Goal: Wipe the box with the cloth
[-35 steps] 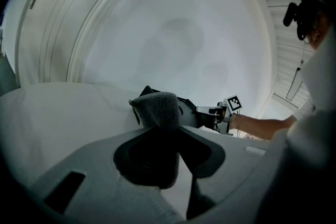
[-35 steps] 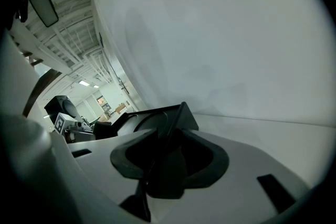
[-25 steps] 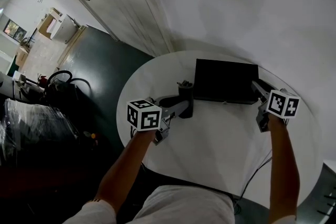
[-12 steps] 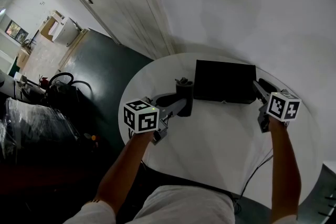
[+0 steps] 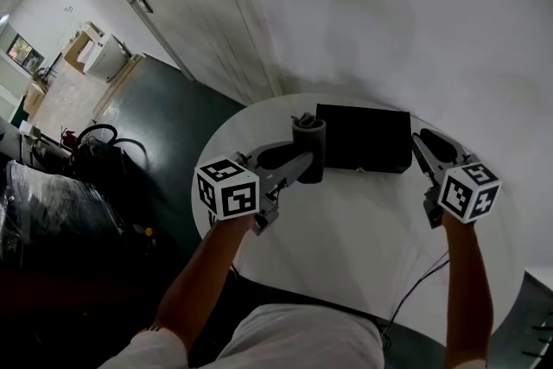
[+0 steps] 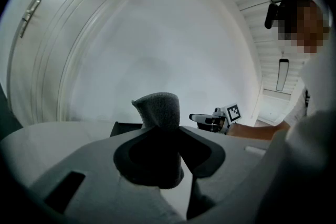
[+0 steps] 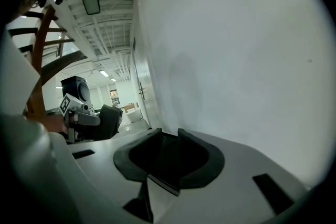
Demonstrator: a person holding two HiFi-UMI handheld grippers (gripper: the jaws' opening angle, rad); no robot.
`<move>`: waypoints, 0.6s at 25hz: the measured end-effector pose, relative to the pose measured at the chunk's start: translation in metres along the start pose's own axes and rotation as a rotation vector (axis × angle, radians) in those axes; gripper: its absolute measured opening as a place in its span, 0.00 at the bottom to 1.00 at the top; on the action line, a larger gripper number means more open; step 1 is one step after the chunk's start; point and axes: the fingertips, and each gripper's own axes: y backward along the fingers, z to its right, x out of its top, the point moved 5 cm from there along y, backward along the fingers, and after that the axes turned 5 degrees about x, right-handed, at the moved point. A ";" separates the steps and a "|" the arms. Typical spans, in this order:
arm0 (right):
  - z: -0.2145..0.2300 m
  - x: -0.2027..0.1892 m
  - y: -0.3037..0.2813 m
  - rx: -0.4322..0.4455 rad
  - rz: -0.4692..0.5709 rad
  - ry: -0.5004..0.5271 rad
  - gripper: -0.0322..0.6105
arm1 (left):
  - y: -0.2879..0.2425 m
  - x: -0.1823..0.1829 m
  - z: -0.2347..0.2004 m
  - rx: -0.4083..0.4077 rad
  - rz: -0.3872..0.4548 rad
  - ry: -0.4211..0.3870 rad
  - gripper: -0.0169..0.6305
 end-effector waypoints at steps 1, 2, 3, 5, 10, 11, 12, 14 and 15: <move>-0.005 0.006 0.003 0.002 0.016 0.020 0.19 | 0.000 0.005 0.005 -0.011 0.014 -0.004 0.19; -0.010 0.011 0.007 0.005 0.033 0.035 0.18 | 0.000 0.011 0.010 -0.021 0.029 -0.010 0.19; -0.015 0.016 0.010 0.011 0.051 0.045 0.17 | 0.000 0.016 0.015 -0.030 0.045 -0.018 0.19; -0.026 0.026 0.015 0.030 0.085 0.058 0.16 | 0.000 0.027 0.024 -0.047 0.080 -0.039 0.19; -0.054 0.050 0.026 0.083 0.158 0.110 0.13 | 0.005 0.051 0.045 -0.076 0.175 -0.102 0.19; -0.058 0.054 0.028 0.091 0.171 0.123 0.13 | 0.005 0.054 0.049 -0.078 0.193 -0.112 0.19; -0.063 0.057 0.030 0.097 0.182 0.135 0.12 | 0.006 0.058 0.053 -0.079 0.211 -0.120 0.19; -0.071 0.061 0.033 0.108 0.202 0.160 0.12 | 0.008 0.063 0.061 -0.082 0.244 -0.136 0.19; -0.076 0.063 0.034 0.113 0.211 0.172 0.11 | 0.009 0.065 0.064 -0.085 0.259 -0.146 0.19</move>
